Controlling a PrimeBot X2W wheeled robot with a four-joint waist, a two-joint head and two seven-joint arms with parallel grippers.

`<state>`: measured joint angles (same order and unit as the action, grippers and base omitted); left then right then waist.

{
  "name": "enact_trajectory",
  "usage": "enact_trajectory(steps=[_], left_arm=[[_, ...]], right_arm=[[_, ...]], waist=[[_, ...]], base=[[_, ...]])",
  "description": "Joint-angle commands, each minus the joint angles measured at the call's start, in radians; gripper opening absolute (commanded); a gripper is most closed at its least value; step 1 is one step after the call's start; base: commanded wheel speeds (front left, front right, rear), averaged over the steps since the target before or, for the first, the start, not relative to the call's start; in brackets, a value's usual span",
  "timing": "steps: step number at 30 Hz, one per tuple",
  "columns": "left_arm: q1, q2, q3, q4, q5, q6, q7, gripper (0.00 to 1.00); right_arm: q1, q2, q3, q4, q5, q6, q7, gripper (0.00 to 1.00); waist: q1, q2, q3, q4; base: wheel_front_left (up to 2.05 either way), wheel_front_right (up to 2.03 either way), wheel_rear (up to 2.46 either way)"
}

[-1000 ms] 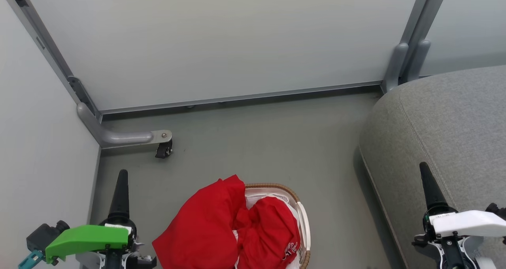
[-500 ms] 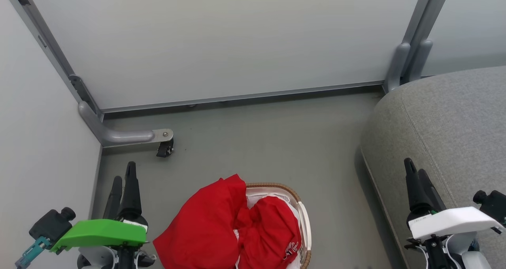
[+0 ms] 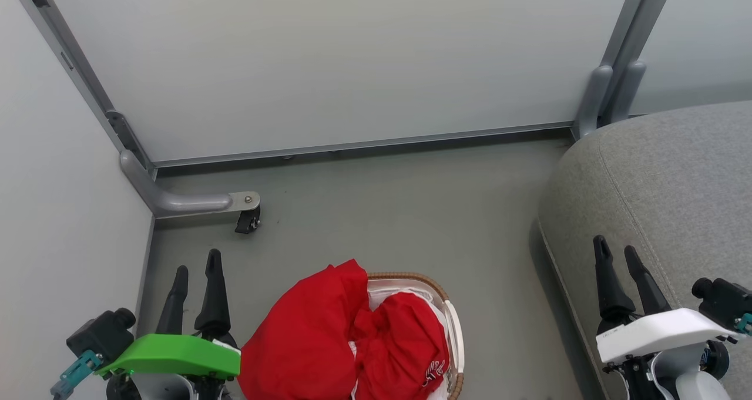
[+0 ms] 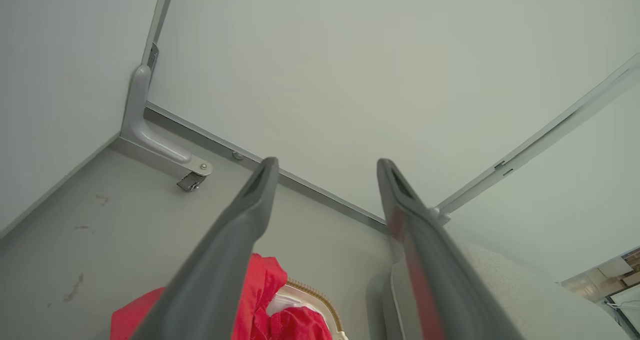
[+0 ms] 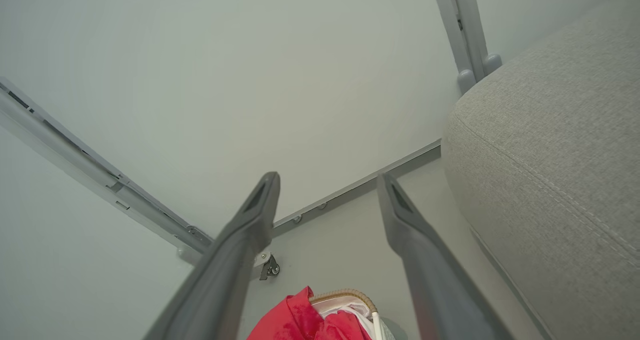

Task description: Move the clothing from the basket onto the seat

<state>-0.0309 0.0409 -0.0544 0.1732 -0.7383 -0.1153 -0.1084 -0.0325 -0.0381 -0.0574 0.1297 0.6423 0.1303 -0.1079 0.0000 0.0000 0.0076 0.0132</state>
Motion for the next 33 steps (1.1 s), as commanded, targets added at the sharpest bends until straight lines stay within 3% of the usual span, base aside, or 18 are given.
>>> enact_trajectory(steps=[1,33], left_arm=[[-0.002,0.007,-0.002,-0.006,0.036,0.003,-0.011,1.0],[0.01,0.01,-0.018,0.063,0.352,0.008,-0.091,1.0]], right_arm=[[-0.003,-0.007,0.006,-0.014,-0.042,0.0,-0.012,1.0],[0.009,-0.011,0.027,-0.019,-0.393,0.0,-0.091,1.0]], waist=[[0.0,0.0,0.0,0.001],[0.0,0.0,0.013,0.011]], base=[[0.0,0.0,0.0],[0.0,0.0,0.0]])
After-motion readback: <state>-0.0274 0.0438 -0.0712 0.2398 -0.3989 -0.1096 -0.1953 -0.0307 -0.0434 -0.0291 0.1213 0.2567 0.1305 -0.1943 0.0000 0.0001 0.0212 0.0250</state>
